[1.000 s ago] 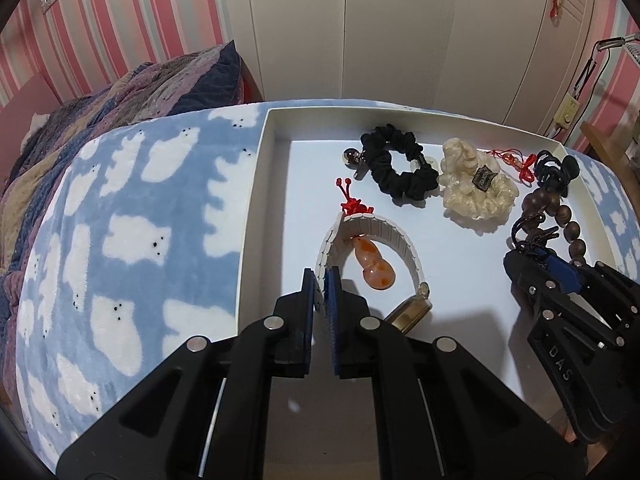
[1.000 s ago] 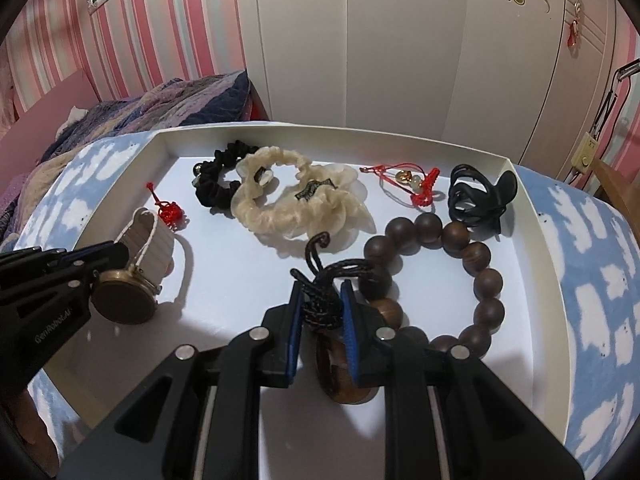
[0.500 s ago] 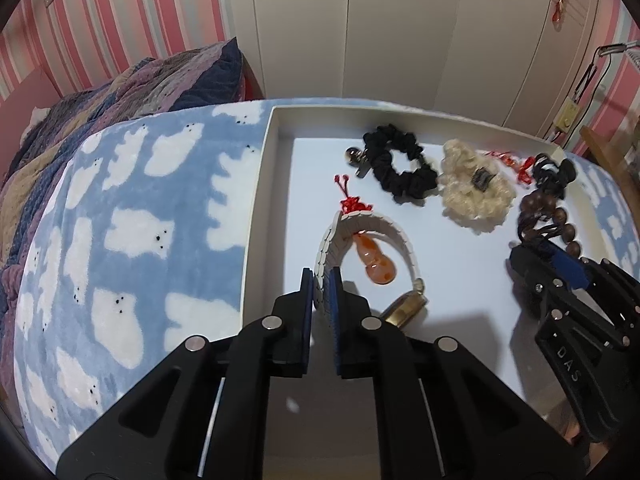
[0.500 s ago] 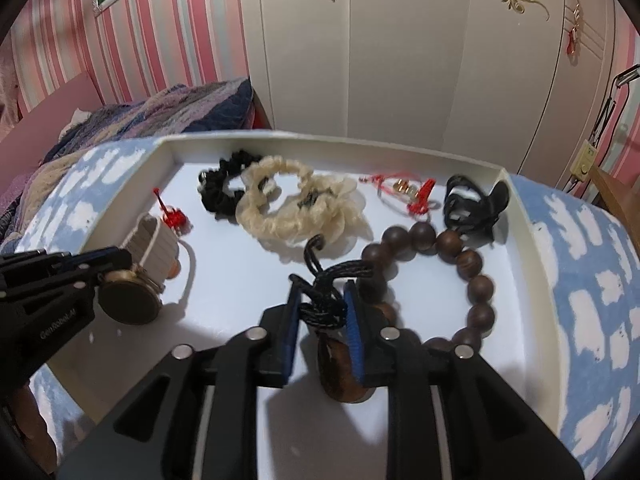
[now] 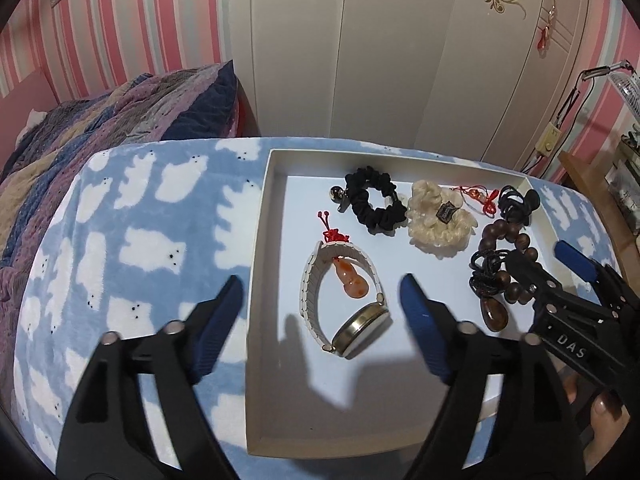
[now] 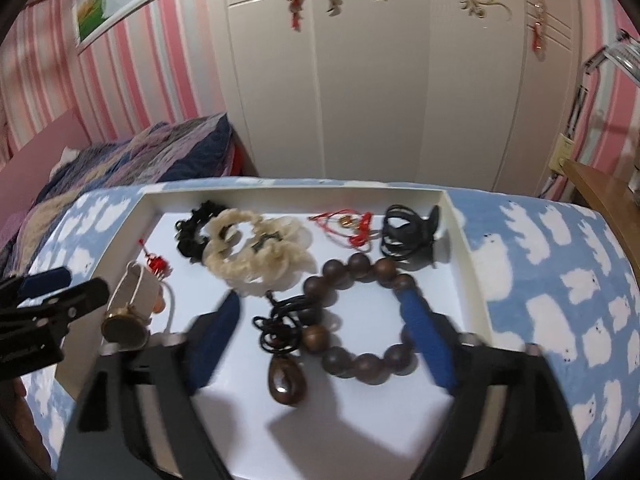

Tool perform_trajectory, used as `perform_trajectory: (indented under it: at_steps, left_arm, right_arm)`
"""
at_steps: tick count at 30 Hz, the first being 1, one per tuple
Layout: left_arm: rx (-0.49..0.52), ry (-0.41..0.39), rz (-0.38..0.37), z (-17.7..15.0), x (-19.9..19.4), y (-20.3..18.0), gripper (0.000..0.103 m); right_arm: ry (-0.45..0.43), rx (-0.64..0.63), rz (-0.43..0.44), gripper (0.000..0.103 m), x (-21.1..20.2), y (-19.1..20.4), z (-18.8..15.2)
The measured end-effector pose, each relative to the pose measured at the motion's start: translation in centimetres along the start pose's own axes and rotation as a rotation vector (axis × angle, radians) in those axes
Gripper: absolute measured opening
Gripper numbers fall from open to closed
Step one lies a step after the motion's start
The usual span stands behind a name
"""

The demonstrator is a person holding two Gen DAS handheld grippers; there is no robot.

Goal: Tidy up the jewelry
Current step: 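Lift both open tools from the tray and move over the remaining jewelry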

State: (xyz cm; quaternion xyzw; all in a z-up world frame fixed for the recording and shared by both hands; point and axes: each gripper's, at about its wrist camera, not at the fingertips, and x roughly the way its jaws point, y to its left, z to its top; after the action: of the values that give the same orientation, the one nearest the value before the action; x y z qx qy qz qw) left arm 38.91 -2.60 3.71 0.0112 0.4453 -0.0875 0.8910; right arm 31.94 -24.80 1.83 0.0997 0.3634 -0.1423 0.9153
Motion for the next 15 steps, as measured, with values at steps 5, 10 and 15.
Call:
perform_trajectory:
  at_steps: [5,10,15]
  left_arm:
    - [-0.008,-0.018,0.022,-0.1,-1.4,0.4,0.099]
    - [-0.055,0.008,0.015,-0.4,-3.9,1.8,0.100]
    - [-0.055,-0.007,0.057,-2.5,-7.7,3.0,0.100]
  right_arm:
    - [-0.014,-0.008,-0.057,0.092,-1.0,-0.6,0.1]
    - [-0.044,-0.037,-0.134,0.092,-3.4,-1.0,-0.7]
    - [-0.080,-0.111,-0.237,0.101,-7.2,-0.1,-2.7]
